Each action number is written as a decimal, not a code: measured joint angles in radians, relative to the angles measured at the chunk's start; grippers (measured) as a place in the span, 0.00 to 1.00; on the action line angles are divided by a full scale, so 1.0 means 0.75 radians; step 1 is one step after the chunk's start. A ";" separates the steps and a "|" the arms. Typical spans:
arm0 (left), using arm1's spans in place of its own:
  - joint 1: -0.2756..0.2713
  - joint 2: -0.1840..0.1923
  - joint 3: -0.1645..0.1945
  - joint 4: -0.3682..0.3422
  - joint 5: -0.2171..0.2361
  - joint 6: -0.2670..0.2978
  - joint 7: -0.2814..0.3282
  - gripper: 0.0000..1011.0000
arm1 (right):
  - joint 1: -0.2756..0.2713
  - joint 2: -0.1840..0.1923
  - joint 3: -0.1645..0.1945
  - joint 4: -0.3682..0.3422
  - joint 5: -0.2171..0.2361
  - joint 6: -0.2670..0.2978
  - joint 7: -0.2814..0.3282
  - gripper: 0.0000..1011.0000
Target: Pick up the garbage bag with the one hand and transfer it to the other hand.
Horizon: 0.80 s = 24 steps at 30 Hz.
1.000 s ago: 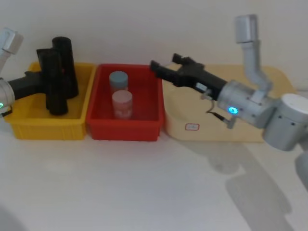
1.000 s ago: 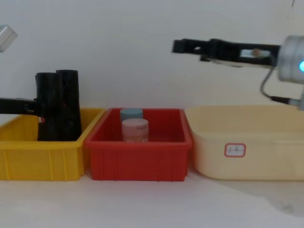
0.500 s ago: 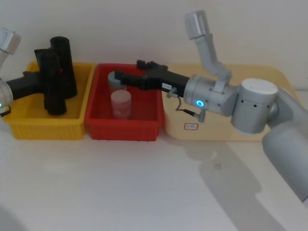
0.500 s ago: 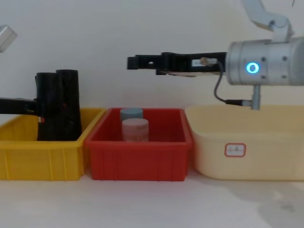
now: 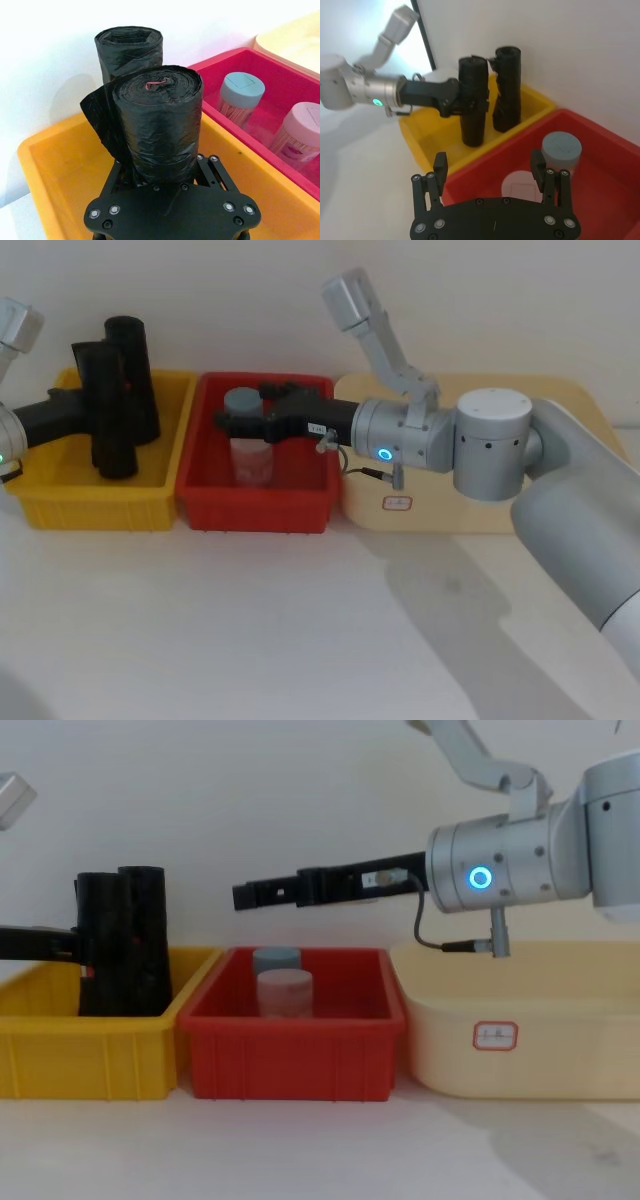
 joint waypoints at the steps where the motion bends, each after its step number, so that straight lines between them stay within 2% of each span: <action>1: 0.000 0.000 0.000 0.000 0.000 0.000 0.000 0.41 | 0.010 -0.002 -0.013 0.016 -0.015 -0.002 0.000 0.99; 10: 0.000 0.000 0.000 0.000 0.000 0.000 0.000 0.41 | 0.055 -0.021 -0.072 0.112 -0.101 -0.043 -0.010 0.99; 24: 0.000 0.000 0.000 0.000 0.000 0.000 0.000 0.41 | 0.104 -0.067 -0.111 0.262 -0.169 -0.097 -0.007 0.99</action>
